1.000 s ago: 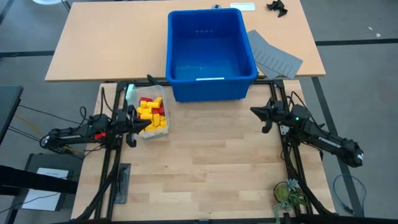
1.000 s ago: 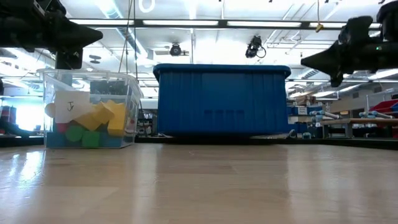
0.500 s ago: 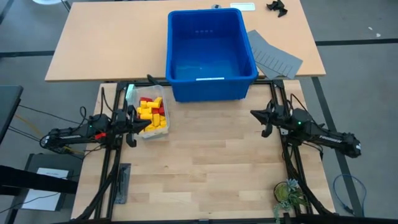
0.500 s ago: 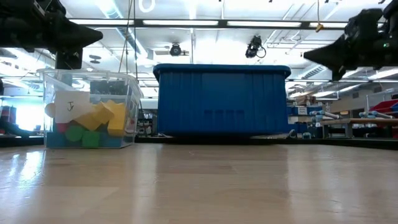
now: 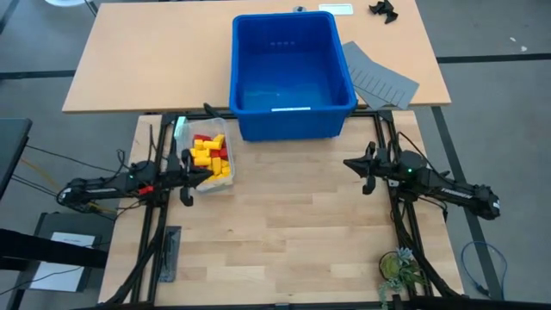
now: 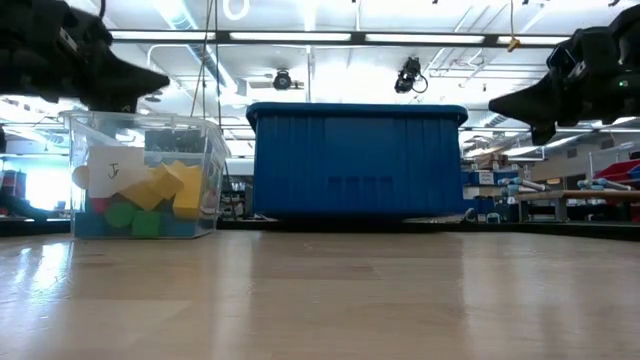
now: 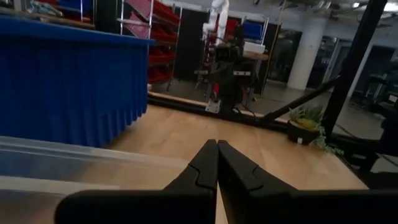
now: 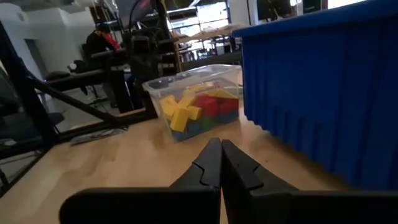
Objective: Sort blocks
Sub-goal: Return to Home Position
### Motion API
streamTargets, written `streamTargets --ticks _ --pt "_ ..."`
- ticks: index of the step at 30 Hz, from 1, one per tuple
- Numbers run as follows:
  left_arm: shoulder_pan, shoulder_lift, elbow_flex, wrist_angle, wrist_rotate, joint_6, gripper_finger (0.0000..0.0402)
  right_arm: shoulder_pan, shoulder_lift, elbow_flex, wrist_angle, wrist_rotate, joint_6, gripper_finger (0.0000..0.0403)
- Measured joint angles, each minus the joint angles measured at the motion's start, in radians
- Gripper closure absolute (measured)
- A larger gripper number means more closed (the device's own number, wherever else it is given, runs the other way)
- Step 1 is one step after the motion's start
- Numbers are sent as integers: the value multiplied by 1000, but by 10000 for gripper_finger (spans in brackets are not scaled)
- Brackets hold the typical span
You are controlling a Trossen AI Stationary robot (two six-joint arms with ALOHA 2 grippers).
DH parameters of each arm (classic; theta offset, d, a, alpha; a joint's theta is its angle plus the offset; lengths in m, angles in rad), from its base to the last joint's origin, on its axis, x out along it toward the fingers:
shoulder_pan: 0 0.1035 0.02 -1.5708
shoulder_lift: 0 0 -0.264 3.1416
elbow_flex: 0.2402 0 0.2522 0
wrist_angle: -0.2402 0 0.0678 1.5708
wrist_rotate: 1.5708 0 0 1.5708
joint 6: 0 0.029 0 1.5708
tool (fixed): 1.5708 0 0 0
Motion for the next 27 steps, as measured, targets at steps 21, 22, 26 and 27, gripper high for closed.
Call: streamTargets --ticks 21,22,26,27 --pt "0 0 -43 76 -2 -19 385 0 5 -1 4 -2 -2 395" --pt "0 0 -43 75 -2 -19 385 0 5 -1 4 -2 -2 395" --pt "0 0 -43 75 -2 -19 385 0 5 -1 5 -2 -2 396" --pt "0 0 -43 75 -2 -19 385 0 5 -1 5 -2 -2 397"
